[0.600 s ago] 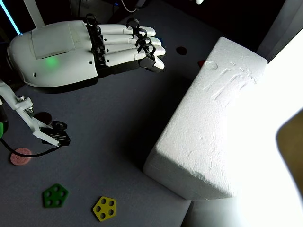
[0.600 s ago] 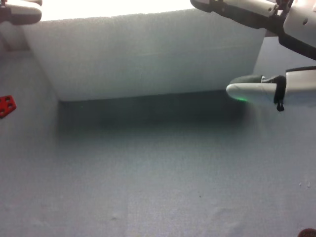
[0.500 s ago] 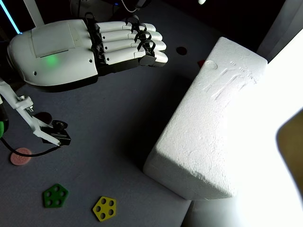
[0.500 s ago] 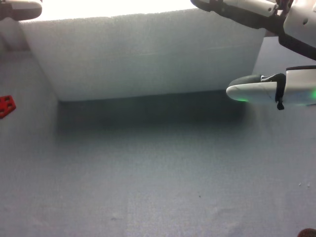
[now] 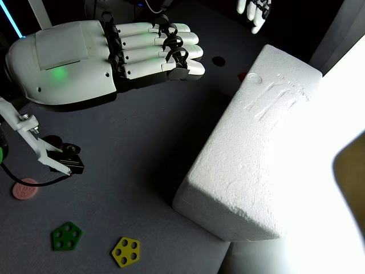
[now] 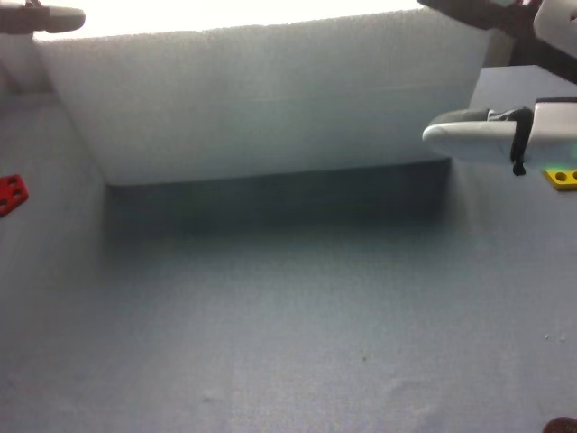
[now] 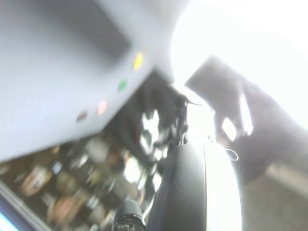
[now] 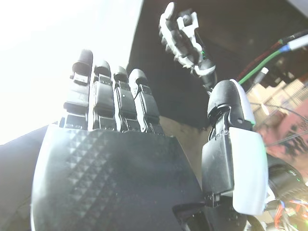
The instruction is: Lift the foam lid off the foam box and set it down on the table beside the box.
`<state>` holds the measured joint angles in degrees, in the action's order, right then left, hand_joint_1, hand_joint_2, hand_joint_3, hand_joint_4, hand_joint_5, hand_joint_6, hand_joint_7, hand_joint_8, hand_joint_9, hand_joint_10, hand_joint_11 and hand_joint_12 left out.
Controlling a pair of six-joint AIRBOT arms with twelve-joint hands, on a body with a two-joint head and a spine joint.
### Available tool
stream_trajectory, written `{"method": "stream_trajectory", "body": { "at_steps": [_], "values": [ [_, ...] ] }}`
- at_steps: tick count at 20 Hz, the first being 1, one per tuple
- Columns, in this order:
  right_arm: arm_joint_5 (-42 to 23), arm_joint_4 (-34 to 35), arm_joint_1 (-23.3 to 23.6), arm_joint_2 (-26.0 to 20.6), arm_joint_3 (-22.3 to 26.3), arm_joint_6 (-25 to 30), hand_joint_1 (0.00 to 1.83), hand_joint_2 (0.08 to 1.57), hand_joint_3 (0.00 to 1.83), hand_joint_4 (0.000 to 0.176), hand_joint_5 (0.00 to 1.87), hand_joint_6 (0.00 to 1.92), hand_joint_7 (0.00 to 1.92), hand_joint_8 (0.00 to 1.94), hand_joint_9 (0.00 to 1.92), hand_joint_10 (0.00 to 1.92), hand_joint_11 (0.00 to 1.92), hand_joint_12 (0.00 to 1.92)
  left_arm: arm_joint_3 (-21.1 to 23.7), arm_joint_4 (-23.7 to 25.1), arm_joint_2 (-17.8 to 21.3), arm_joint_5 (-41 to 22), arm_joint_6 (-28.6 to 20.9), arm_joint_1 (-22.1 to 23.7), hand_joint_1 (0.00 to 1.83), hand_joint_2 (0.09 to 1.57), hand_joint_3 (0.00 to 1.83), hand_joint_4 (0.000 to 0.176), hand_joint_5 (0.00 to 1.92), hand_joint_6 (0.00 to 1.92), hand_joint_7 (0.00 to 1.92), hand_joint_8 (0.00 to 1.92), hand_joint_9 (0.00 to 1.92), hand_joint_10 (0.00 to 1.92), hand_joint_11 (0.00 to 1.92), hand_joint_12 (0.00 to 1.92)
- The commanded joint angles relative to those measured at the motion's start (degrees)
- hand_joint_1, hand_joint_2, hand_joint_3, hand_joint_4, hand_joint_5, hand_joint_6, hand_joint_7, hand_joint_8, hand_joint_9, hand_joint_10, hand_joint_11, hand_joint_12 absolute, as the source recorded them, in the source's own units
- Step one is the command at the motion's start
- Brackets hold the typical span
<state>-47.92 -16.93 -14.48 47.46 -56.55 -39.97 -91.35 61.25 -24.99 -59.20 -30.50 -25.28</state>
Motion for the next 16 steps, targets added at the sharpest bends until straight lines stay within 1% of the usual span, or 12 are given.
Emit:
{"method": "stream_trajectory", "body": {
  "at_steps": [1, 2, 3, 4, 6, 8, 9, 10, 11, 13, 14, 16],
  "values": [
    [-6.5, 3.3, 1.0, -1.0, 0.1, -0.3, 0.38, 1.16, 0.00, 0.000, 0.08, 0.00, 0.01, 0.00, 0.05, 0.00, 0.00, 0.48, 0.1, -5.7, 0.7, 0.0, -1.0, 1.4, 0.00, 1.16, 0.00, 0.022, 0.04, 0.00, 0.00, 0.00, 0.00, 0.00, 0.00, 0.48],
    [-6.1, 4.2, 1.3, -1.1, 0.2, -0.7, 0.37, 1.16, 0.00, 0.000, 0.08, 0.00, 0.01, 0.00, 0.06, 0.00, 0.00, 0.53, 0.1, -5.9, 0.7, 0.5, -1.5, 1.4, 0.00, 1.16, 0.00, 0.015, 0.04, 0.00, 0.00, 0.00, 0.00, 0.00, 0.00, 0.50],
    [-5.9, 5.3, 1.6, -1.3, 0.2, -0.9, 0.36, 1.16, 0.00, 0.000, 0.08, 0.00, 0.01, 0.00, 0.03, 0.01, 0.00, 0.43, 0.1, -6.4, 0.7, 0.5, -1.9, 1.4, 0.00, 1.16, 0.00, 0.009, 0.04, 0.00, 0.00, 0.00, 0.00, 0.00, 0.00, 0.44],
    [-5.2, 6.9, 2.1, -1.6, 0.4, -1.2, 0.35, 1.16, 0.00, 0.000, 0.08, 0.00, 0.01, 0.00, 0.03, 0.01, 0.00, 0.41, 0.1, -7.1, 0.7, 0.4, -2.1, 1.5, 0.00, 1.15, 0.00, 0.015, 0.03, 0.00, 0.00, 0.00, 0.00, 0.00, 0.00, 0.43],
    [-4.3, 9.3, 2.7, -2.1, 0.8, -1.7, 0.35, 1.15, 0.00, 0.000, 0.10, 0.00, 0.02, 0.00, 0.06, 0.01, 0.00, 0.43, 0.1, -8.3, 0.6, 0.6, -2.6, 1.6, 0.00, 1.13, 0.00, 0.023, 0.02, 0.00, 0.00, 0.00, 0.01, 0.00, 0.00, 0.57],
    [-3.0, 13.0, 3.1, -2.5, 1.2, -3.2, 0.32, 1.16, 0.00, 0.000, 0.08, 0.00, 0.00, 0.00, 0.03, 0.00, 0.00, 0.29, 0.1, -10.4, 0.5, 0.8, -3.0, 1.6, 0.00, 1.13, 0.00, 0.022, 0.02, 0.00, 0.00, 0.00, 0.00, 0.00, 0.00, 0.53],
    [-2.5, 15.1, 3.1, -2.7, 1.2, -4.1, 0.32, 1.14, 0.00, 0.000, 0.09, 0.00, 0.01, 0.00, 0.04, 0.00, 0.00, 0.41, 0.1, -11.8, 0.5, 1.6, -3.0, 1.6, 0.00, 1.12, 0.00, 0.026, 0.01, 0.01, 0.00, 0.00, 0.01, 0.00, 0.00, 0.63],
    [-2.3, 16.7, 3.1, -2.9, 1.2, -4.7, 0.33, 1.13, 0.00, 0.006, 0.09, 0.00, 0.00, 0.00, 0.02, 0.00, 0.00, 0.39, 0.1, -12.7, 0.5, 2.9, -2.9, 1.7, 0.00, 1.12, 0.00, 0.028, 0.01, 0.01, 0.00, 0.00, 0.02, 0.00, 0.00, 0.69],
    [-2.3, 17.8, 3.1, -3.0, 1.3, -5.2, 0.32, 1.14, 0.00, 0.000, 0.09, 0.00, 0.00, 0.00, 0.00, 0.00, 0.00, 0.32, 0.1, -13.1, 0.5, 4.2, -2.9, 1.7, 0.00, 1.12, 0.00, 0.033, 0.01, 0.00, 0.00, 0.00, 0.02, 0.00, 0.00, 0.75],
    [-2.4, 20.3, 2.9, -3.8, 1.8, -6.3, 0.30, 1.16, 0.00, 0.000, 0.09, 0.00, 0.00, 0.00, 0.00, 0.00, 0.00, 0.21, 0.1, -14.4, 0.5, 9.3, -3.0, 1.7, 0.00, 1.13, 0.00, 0.027, 0.03, 0.00, 0.00, 0.00, 0.00, 0.00, 0.00, 0.52],
    [-2.4, 21.2, 3.1, -3.9, 1.9, -6.6, 0.29, 1.17, 0.00, 0.000, 0.08, 0.00, 0.00, 0.00, 0.00, 0.00, 0.00, 0.14, 0.1, -14.5, 0.5, 10.5, -3.1, 1.6, 0.00, 1.14, 0.01, 0.022, 0.03, 0.00, 0.00, 0.00, 0.00, 0.00, 0.00, 0.50],
    [-2.4, 27.0, 3.2, -4.6, 2.9, -9.2, 0.31, 1.16, 0.00, 0.000, 0.08, 0.00, 0.00, 0.00, 0.00, 0.00, 0.00, 0.17, 0.1, -15.3, 0.5, 14.5, -4.4, 1.6, 0.00, 1.13, 0.00, 0.046, 0.04, 0.00, 0.00, 0.00, 0.00, 0.00, 0.00, 0.42]
  ]
}}
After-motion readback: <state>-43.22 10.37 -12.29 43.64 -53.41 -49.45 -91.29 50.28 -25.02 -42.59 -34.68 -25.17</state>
